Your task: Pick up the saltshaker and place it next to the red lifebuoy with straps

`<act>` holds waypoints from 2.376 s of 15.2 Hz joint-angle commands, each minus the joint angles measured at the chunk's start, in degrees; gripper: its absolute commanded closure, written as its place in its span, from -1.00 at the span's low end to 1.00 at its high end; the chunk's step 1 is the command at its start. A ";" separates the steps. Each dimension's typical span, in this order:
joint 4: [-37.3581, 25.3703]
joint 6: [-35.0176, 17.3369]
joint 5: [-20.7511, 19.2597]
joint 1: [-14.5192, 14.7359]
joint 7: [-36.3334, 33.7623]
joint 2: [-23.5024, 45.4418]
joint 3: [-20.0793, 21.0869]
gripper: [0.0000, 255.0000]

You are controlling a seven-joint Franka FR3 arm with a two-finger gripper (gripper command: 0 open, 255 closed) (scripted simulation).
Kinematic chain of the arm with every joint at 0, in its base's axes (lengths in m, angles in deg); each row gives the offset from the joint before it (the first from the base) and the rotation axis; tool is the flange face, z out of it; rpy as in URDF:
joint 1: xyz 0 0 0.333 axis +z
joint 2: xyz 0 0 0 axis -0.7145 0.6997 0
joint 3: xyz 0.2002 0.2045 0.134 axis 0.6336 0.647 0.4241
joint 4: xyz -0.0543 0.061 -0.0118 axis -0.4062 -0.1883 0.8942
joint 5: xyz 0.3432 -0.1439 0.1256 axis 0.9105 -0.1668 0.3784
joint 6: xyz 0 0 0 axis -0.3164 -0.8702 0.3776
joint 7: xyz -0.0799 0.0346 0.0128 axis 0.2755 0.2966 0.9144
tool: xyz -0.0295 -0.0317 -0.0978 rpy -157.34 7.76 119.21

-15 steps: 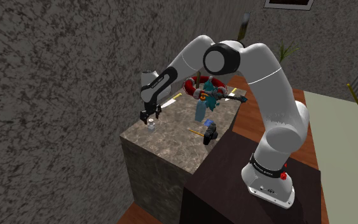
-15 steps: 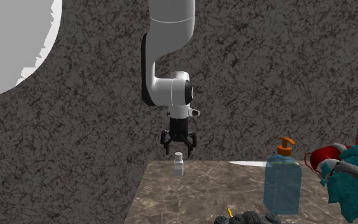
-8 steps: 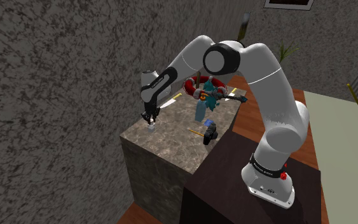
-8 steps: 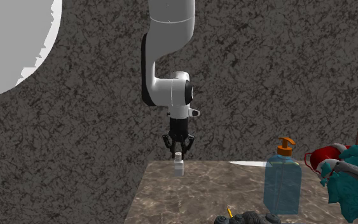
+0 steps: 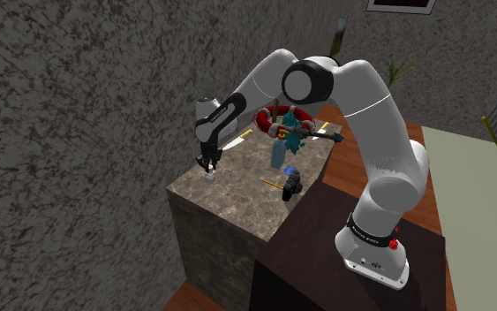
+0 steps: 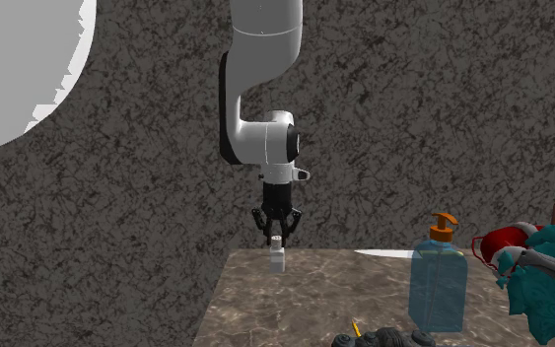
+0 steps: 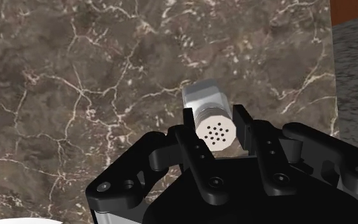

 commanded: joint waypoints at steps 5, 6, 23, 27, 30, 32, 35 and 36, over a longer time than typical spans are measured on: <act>0.57 2.28 0.12 -0.08 0.04 -2.84 0.12 1.00; 0.67 2.75 0.14 -0.10 0.04 -3.41 0.14 1.00; -0.17 11.76 0.56 -0.33 0.18 -11.58 0.46 1.00; -0.93 14.10 0.65 -0.37 0.21 -13.16 0.52 1.00; -1.62 15.89 0.71 -0.39 0.23 -14.27 0.56 1.00; -2.19 17.12 0.75 -0.41 0.24 -14.94 0.58 1.00; -2.93 18.67 0.80 -0.42 0.25 -15.75 0.61 1.00; -2.09 18.38 0.96 -1.30 1.43 -16.29 0.34 1.00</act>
